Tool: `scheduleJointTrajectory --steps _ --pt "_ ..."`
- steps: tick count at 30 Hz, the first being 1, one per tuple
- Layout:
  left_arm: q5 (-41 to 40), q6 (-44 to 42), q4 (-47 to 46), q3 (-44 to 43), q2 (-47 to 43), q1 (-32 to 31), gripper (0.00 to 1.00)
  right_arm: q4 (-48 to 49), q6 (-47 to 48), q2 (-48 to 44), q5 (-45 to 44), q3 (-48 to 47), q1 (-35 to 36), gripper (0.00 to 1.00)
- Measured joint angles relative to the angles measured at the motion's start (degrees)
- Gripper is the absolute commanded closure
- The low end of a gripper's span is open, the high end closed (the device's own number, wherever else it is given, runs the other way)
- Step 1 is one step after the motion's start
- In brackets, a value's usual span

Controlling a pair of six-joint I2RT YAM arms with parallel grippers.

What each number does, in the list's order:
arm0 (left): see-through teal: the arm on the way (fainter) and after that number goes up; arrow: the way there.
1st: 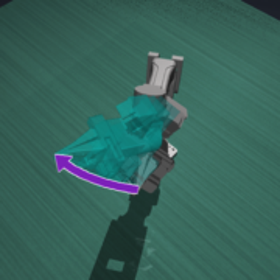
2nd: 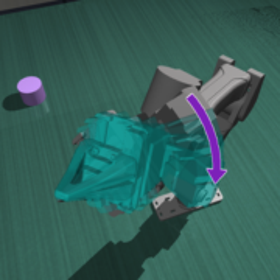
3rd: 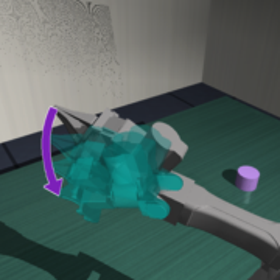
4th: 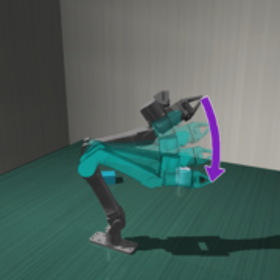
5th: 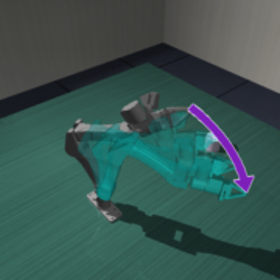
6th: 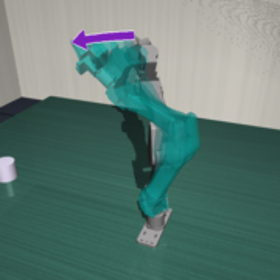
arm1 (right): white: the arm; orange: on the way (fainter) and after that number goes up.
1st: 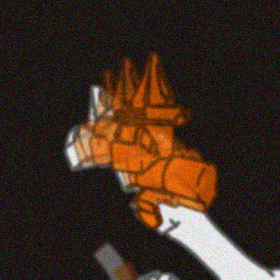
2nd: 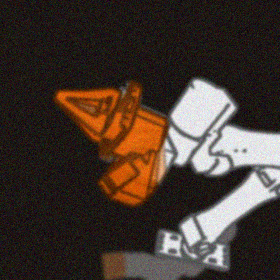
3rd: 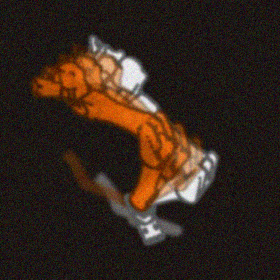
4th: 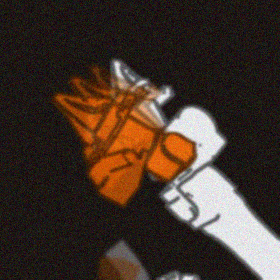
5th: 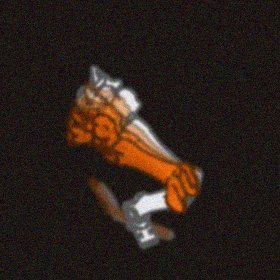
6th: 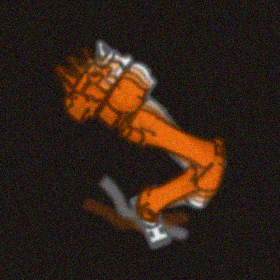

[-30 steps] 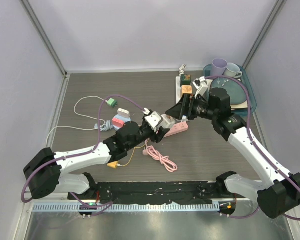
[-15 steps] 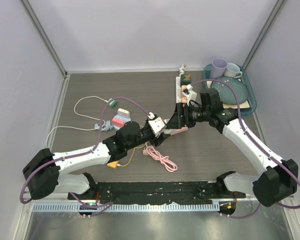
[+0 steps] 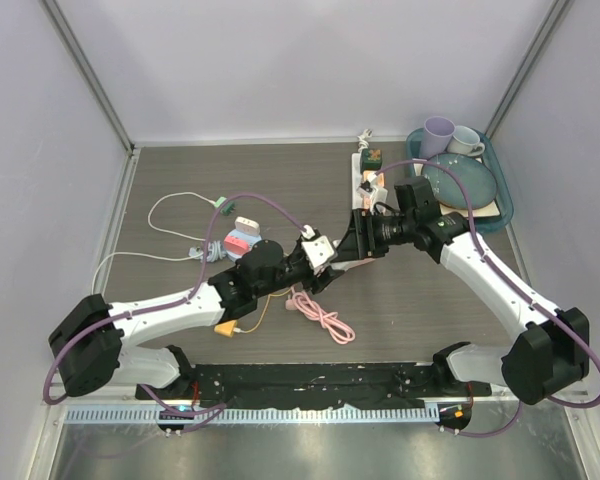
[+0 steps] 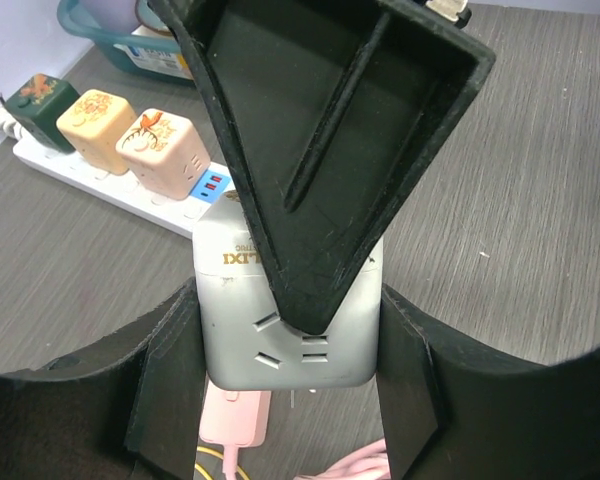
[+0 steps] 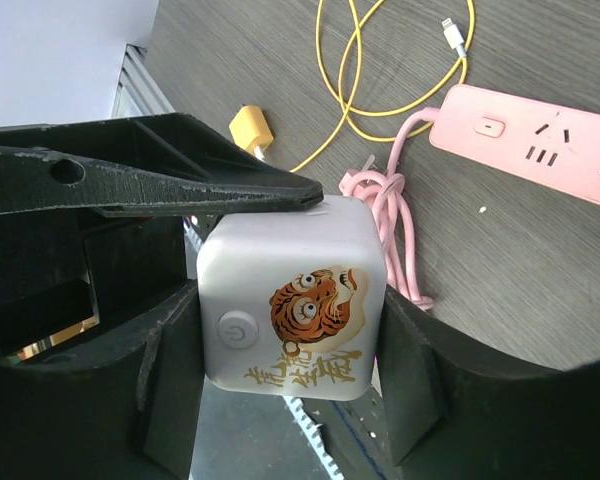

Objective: Insert the plug
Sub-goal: Pick up the plug from the center of the board.

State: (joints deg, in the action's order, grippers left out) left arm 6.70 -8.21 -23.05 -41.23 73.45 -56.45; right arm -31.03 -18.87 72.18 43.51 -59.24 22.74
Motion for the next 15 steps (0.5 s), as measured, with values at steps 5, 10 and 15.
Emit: scheduleJointTrajectory --steps 5,10,15 --pt "-1.2 0.5 0.0 -0.1 0.0 0.0 0.27 -0.4 0.5 0.1 -0.4 -0.4 -0.3 0.99" --pt "-5.6 2.1 1.1 -0.1 0.0 0.0 0.08 -0.8 1.0 -1.2 -6.0 -0.4 -3.1 0.99" --pt "-11.3 3.6 4.5 -0.1 0.1 0.2 0.05 -0.7 1.0 -4.9 -15.3 0.2 -7.2 0.99"
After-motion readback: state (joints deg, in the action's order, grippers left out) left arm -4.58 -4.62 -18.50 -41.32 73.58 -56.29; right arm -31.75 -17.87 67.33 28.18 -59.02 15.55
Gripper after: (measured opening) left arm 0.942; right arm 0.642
